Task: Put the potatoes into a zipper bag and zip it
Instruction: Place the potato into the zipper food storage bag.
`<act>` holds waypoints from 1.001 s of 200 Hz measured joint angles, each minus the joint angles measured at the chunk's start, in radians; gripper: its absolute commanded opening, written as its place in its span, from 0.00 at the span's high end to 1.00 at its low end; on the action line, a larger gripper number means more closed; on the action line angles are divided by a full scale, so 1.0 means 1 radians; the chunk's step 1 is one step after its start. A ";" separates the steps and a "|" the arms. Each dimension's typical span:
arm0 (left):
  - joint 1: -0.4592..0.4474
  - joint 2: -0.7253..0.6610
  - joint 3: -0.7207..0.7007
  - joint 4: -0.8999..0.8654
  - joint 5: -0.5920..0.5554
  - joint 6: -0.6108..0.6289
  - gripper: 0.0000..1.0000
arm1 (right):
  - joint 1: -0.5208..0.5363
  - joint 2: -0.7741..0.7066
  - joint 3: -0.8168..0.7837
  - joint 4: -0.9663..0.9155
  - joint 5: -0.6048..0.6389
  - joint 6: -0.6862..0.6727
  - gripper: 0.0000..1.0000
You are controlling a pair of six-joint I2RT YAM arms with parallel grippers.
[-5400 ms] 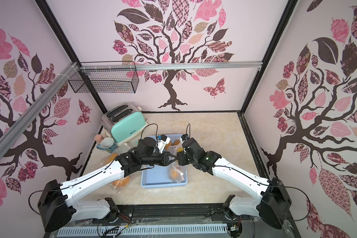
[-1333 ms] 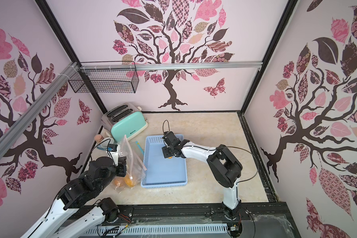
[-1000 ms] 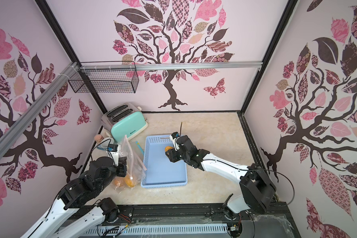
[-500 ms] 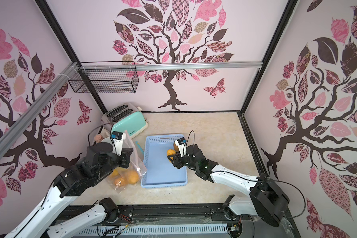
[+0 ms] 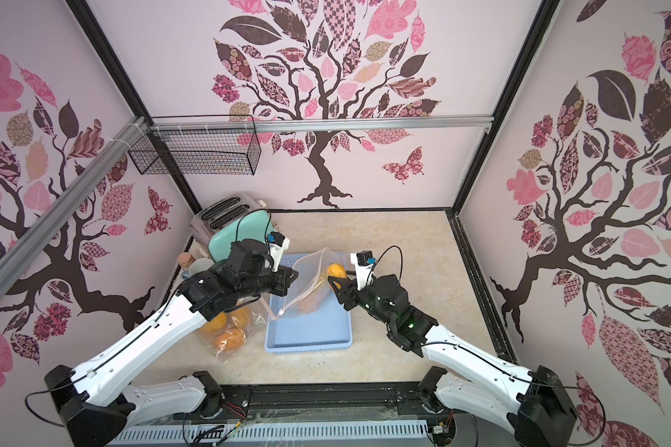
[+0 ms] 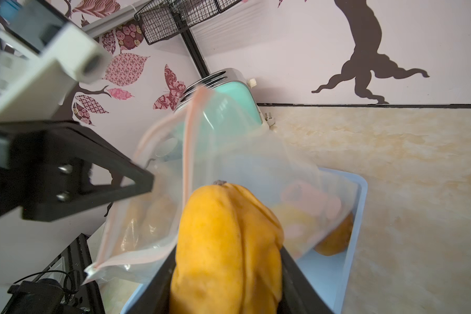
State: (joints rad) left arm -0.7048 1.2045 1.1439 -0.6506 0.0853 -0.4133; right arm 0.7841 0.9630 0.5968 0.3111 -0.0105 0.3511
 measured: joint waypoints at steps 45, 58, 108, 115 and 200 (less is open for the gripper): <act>0.000 0.053 -0.147 0.212 0.158 -0.125 1.00 | 0.000 -0.007 0.001 -0.016 -0.026 0.001 0.52; 0.000 0.068 -0.168 0.269 0.199 -0.159 1.00 | 0.000 -0.007 0.001 -0.018 -0.045 0.004 0.52; -0.001 0.106 -0.214 0.420 0.294 -0.243 1.00 | 0.000 0.063 0.084 -0.005 -0.108 0.032 0.53; -0.001 0.110 -0.222 0.439 0.306 -0.253 1.00 | 0.000 0.077 0.090 0.010 -0.114 0.037 0.53; -0.003 0.102 -0.274 0.510 0.337 -0.337 1.00 | 0.000 0.252 0.093 0.095 -0.048 0.021 0.55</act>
State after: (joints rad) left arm -0.7074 1.3067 0.8696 -0.1406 0.4221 -0.7506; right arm 0.7837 1.2148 0.6903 0.4057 -0.0589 0.3721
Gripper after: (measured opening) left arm 0.047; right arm 0.458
